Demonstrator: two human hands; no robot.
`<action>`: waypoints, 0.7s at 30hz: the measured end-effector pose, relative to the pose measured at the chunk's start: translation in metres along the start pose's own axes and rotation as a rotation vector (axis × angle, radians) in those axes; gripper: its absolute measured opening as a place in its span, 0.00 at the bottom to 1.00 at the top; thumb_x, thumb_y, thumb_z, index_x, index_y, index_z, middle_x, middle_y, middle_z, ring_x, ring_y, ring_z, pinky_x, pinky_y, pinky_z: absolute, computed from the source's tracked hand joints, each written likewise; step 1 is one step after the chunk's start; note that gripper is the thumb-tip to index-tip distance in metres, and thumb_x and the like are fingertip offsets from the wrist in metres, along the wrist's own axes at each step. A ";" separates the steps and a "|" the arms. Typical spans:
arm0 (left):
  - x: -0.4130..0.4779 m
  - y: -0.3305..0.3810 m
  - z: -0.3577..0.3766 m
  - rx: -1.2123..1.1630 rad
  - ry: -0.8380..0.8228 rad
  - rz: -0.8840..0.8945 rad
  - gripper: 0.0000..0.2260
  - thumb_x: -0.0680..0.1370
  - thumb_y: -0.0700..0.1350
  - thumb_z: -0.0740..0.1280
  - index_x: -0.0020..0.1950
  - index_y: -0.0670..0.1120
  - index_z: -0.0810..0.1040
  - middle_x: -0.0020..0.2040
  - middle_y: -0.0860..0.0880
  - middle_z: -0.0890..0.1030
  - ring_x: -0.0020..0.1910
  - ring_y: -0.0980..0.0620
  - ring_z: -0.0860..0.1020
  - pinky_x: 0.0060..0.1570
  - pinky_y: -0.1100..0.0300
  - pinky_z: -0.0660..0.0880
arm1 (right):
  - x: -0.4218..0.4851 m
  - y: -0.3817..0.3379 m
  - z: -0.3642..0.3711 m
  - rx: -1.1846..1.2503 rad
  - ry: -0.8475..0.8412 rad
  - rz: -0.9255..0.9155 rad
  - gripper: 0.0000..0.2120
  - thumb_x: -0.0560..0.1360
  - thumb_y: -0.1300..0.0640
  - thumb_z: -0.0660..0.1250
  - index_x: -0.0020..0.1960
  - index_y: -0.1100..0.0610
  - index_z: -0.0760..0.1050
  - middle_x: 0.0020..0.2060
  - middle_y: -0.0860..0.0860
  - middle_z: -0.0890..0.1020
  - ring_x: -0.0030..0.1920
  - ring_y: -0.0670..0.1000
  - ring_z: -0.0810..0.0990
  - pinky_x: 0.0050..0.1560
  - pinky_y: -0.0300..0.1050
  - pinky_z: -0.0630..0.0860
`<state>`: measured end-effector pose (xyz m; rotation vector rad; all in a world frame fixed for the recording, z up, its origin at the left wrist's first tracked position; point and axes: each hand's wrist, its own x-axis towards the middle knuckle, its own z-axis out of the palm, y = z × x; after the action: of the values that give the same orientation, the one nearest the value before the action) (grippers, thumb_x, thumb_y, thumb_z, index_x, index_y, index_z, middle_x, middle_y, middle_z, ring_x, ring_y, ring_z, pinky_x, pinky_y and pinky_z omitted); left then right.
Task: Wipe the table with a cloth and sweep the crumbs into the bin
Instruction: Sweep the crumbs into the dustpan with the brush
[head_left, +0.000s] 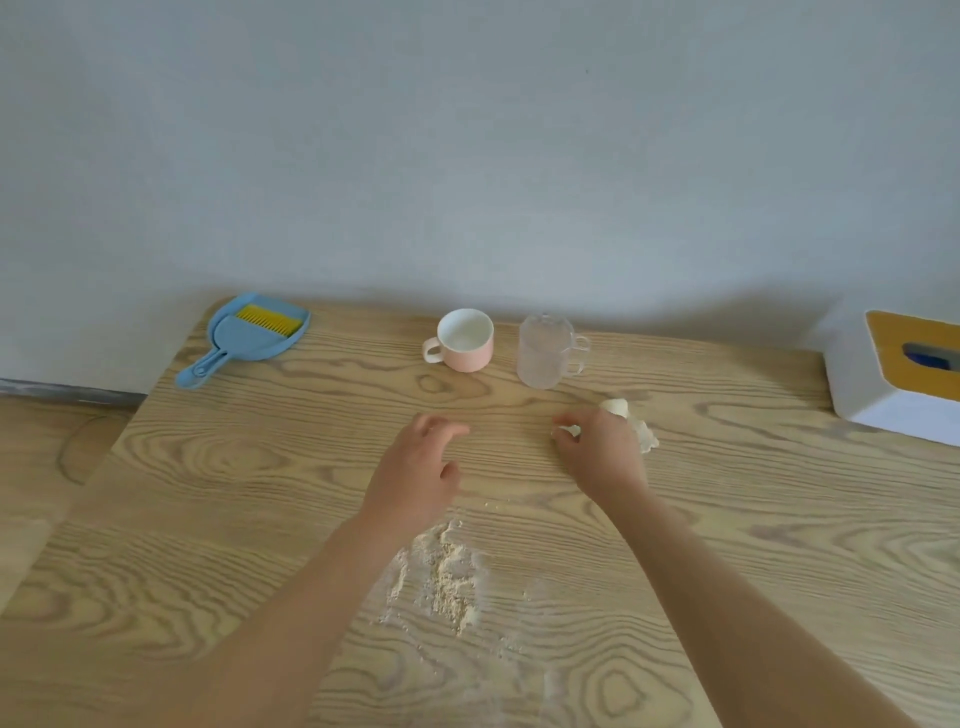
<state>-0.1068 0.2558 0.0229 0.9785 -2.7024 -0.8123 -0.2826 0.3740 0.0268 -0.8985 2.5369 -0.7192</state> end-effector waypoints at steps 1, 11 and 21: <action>-0.002 -0.007 -0.005 -0.002 0.009 -0.016 0.19 0.76 0.40 0.63 0.67 0.52 0.71 0.63 0.55 0.69 0.62 0.56 0.69 0.56 0.64 0.67 | 0.002 -0.011 0.006 -0.009 -0.021 -0.038 0.10 0.75 0.59 0.62 0.51 0.55 0.80 0.45 0.50 0.84 0.47 0.53 0.80 0.47 0.48 0.77; -0.007 -0.107 -0.068 -0.011 0.146 -0.135 0.19 0.76 0.40 0.64 0.67 0.49 0.70 0.63 0.51 0.70 0.62 0.53 0.70 0.59 0.61 0.67 | 0.018 -0.138 0.082 -0.124 -0.214 -0.315 0.12 0.76 0.57 0.59 0.52 0.52 0.81 0.49 0.48 0.83 0.48 0.51 0.79 0.50 0.46 0.76; 0.013 -0.231 -0.136 0.046 0.217 -0.205 0.24 0.74 0.42 0.66 0.70 0.49 0.66 0.70 0.49 0.65 0.70 0.49 0.62 0.65 0.54 0.63 | 0.039 -0.261 0.165 -0.207 -0.271 -0.282 0.14 0.75 0.56 0.58 0.53 0.47 0.79 0.49 0.47 0.82 0.48 0.51 0.79 0.44 0.44 0.76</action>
<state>0.0532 0.0400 0.0119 1.2905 -2.4752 -0.6354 -0.1072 0.1165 0.0355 -1.3444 2.2961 -0.3807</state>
